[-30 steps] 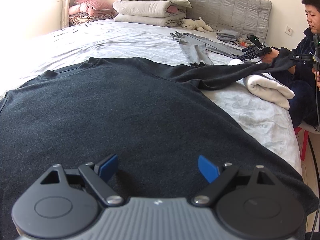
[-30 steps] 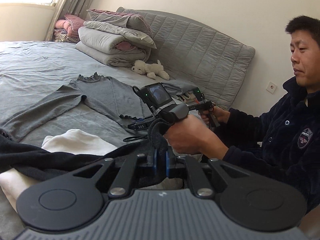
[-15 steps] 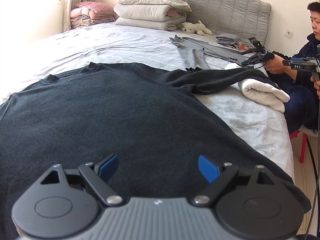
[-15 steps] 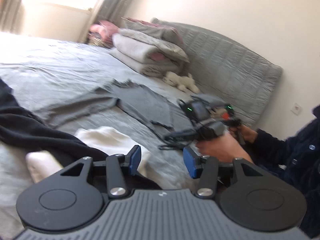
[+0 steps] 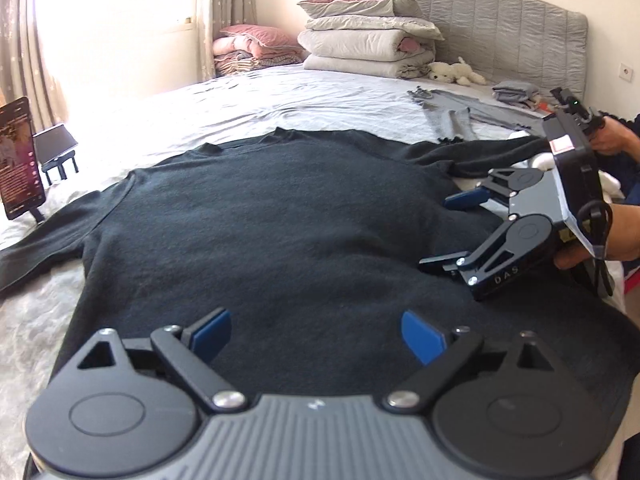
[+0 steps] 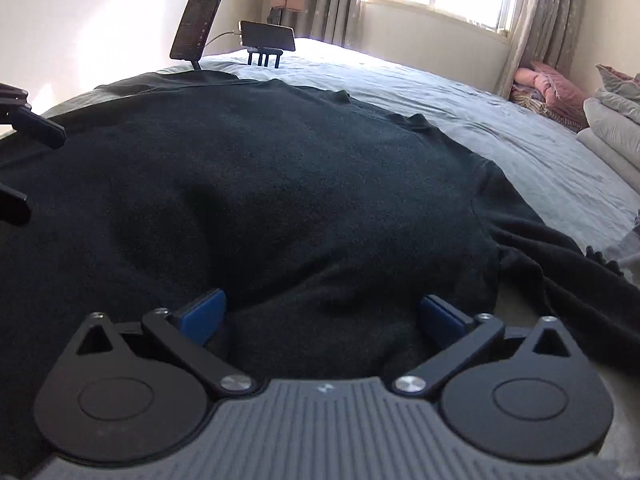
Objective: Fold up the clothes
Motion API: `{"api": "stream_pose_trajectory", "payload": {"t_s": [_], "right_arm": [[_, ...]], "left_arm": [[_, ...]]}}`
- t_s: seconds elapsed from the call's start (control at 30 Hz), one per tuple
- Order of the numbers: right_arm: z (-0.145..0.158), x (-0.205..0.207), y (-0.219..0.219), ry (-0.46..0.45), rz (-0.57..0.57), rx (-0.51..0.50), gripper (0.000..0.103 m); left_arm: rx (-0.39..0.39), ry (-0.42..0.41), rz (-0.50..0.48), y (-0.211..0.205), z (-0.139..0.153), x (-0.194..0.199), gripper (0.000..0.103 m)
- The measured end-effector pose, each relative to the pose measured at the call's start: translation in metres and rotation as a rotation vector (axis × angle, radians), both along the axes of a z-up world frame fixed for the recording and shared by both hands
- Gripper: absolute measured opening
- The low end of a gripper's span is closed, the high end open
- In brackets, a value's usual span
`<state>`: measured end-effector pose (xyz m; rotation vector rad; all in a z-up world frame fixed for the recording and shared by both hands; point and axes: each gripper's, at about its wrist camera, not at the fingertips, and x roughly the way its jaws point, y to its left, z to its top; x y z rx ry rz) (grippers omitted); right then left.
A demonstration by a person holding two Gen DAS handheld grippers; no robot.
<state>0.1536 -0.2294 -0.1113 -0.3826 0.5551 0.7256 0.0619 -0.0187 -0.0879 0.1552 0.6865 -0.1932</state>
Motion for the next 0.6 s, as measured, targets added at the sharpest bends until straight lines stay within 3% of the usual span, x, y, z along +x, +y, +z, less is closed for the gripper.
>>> {"api": "stream_pose_trajectory", "payload": {"t_s": [0.07, 0.17, 0.6], "right_arm": [[0.000, 0.005, -0.005, 0.031, -0.006, 0.033, 0.103], [0.000, 0.008, -0.008, 0.050, -0.007, 0.048, 0.103], [0.003, 0.006, -0.010, 0.065, -0.009, 0.058, 0.103]], "left_arm": [[-0.025, 0.033, 0.034, 0.007, -0.016, 0.004, 0.101], [-0.057, 0.031, 0.038, 0.012, -0.013, 0.003, 0.102], [-0.004, -0.001, 0.071, 0.003, -0.016, -0.005, 0.103]]}}
